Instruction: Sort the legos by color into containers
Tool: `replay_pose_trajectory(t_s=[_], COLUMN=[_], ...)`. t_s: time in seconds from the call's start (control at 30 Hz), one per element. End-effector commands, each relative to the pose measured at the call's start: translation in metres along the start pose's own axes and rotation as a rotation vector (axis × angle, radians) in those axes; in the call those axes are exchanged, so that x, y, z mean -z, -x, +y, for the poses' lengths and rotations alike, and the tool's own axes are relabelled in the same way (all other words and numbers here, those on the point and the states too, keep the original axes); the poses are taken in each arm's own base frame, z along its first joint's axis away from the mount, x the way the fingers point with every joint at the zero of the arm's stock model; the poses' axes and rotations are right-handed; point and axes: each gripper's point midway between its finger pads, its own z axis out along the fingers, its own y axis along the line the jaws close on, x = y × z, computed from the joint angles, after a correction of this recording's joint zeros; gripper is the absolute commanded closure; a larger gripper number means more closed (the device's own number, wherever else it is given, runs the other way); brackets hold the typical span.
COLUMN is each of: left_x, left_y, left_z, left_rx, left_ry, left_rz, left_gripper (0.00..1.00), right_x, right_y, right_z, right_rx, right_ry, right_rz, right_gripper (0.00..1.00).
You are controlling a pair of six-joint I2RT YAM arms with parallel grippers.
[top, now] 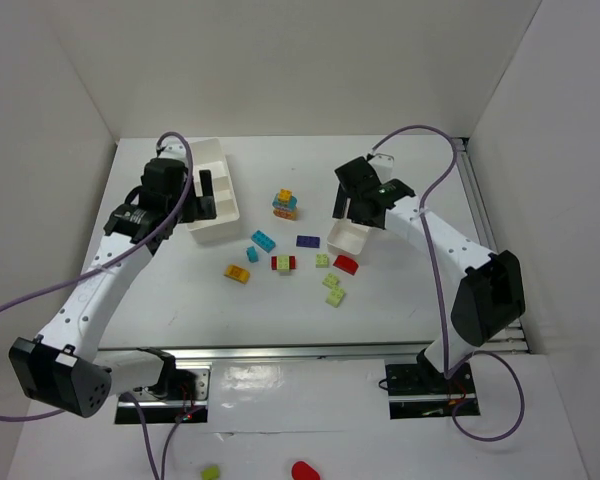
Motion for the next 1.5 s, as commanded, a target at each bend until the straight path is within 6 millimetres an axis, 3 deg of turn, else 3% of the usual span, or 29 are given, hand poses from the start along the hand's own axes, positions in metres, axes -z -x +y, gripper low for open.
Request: replay_pose_trajectory(t_s=[0.0, 0.1, 0.3, 0.4, 0.5, 0.63, 0.77, 0.93, 1.1, 1.47], left_x=[0.013, 0.014, 0.010, 0.009, 0.010, 0.009, 0.012, 0.010, 0.006, -0.001], left_y=[0.003, -0.005, -0.019, -0.022, -0.027, -0.027, -0.025, -0.027, -0.032, -0.037], left_z=[-0.013, -0.015, -0.012, -0.011, -0.007, -0.001, 0.000, 0.000, 0.001, 0.003], left_rx=[0.033, 0.030, 0.067, 0.083, 0.097, 0.102, 0.105, 0.102, 0.106, 0.092], left_ry=[-0.071, -0.088, -0.068, -0.056, -0.032, 0.005, 0.002, 0.004, 0.021, 0.034], left_rz=[0.030, 0.047, 0.076, 0.083, 0.100, 0.098, 0.088, 0.096, 0.110, 0.124], left_gripper=[0.00, 0.00, 0.00, 0.00, 0.00, 0.02, 0.02, 0.03, 0.03, 0.03], right_x=[0.016, 0.023, 0.058, 0.079, 0.086, 0.074, 0.051, 0.030, 0.012, -0.007], right_y=[0.016, 0.011, -0.019, -0.068, -0.108, -0.135, -0.137, -0.140, -0.150, -0.155], right_z=[0.025, 0.037, 0.090, 0.127, 0.145, 0.163, 0.167, 0.177, 0.182, 0.184], right_rx=[-0.029, -0.009, 0.212, 0.386, 0.447, 0.380, 0.330, 0.326, 0.345, 0.362], right_ry=[0.113, 0.196, 0.431, 0.571, 0.605, 0.580, 0.496, 0.434, 0.399, 0.338], right_rz=[-0.065, -0.052, -0.052, 0.013, 0.076, 0.127, 0.106, 0.102, 0.118, 0.106], right_gripper=[0.00, 0.00, 0.02, 0.02, 0.00, 0.00, 0.00, 0.17, 0.24, 0.42])
